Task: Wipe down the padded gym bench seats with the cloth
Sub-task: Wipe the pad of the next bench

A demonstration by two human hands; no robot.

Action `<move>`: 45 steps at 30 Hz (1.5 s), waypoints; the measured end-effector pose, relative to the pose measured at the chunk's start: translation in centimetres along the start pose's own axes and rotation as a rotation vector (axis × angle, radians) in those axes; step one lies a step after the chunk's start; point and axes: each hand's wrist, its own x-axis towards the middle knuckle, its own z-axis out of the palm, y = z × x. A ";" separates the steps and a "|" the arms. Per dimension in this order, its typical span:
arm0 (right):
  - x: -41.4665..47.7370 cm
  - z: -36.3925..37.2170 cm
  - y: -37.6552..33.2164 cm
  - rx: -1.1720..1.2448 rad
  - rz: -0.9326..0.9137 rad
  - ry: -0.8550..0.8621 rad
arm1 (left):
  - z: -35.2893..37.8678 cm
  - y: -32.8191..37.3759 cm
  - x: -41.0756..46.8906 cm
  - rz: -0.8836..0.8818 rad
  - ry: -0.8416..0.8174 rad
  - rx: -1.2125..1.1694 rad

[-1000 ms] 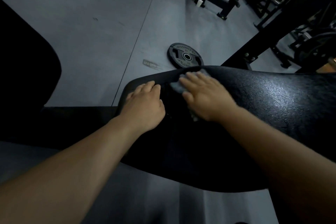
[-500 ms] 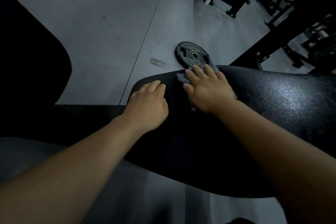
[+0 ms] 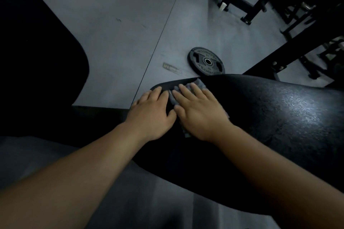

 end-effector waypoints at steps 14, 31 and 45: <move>-1.2 -0.9 2.8 -0.009 -0.088 -0.079 | -2.0 -1.1 -0.2 0.018 -0.159 -0.041; 0.7 0.2 -4.9 0.000 -0.036 -0.010 | -2.1 -2.5 -1.3 -0.021 -0.210 0.023; -10.4 0.6 -6.9 0.087 -0.097 0.045 | -2.4 -2.3 -1.1 0.019 -0.262 0.040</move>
